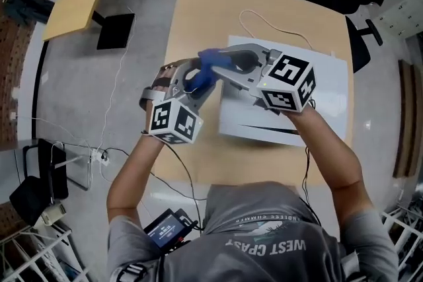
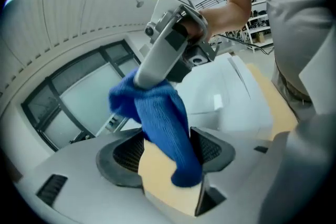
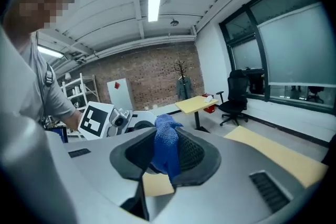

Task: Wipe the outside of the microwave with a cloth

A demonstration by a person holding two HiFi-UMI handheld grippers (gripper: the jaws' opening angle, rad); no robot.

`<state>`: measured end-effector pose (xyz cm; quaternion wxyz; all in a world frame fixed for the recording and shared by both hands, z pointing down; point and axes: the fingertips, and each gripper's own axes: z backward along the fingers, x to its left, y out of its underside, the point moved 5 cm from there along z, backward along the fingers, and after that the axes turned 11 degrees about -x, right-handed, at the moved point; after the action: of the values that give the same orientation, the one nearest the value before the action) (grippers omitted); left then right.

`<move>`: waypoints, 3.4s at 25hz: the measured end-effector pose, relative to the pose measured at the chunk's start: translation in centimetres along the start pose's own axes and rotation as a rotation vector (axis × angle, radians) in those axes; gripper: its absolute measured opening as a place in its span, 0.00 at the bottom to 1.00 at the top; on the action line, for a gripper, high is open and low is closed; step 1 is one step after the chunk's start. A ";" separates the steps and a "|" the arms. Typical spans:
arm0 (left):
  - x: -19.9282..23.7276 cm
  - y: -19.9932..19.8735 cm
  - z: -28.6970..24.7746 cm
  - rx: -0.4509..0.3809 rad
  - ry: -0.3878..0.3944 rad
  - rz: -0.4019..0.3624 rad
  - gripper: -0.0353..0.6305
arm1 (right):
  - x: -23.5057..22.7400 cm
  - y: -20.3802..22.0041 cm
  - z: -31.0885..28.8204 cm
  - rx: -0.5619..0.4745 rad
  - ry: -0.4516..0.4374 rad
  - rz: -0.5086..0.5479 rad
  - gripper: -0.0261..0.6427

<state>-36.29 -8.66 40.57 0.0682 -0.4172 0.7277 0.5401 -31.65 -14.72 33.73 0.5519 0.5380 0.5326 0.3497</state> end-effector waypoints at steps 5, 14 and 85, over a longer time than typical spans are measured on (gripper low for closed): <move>-1.1 6.9 4.4 0.123 0.007 0.147 0.48 | -12.7 -0.1 2.6 0.204 0.231 0.198 0.19; -12.1 17.6 16.3 0.387 -0.073 0.509 0.48 | -24.9 13.8 10.6 0.856 0.262 -0.252 0.19; -19.8 8.8 10.5 0.034 -0.209 0.707 0.45 | 5.2 13.0 32.1 0.184 0.674 -0.112 0.17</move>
<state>-33.21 11.30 53.57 -0.0418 -0.0814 0.8250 0.5576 2.69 -14.53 40.46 0.3127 0.4098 0.7427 0.4275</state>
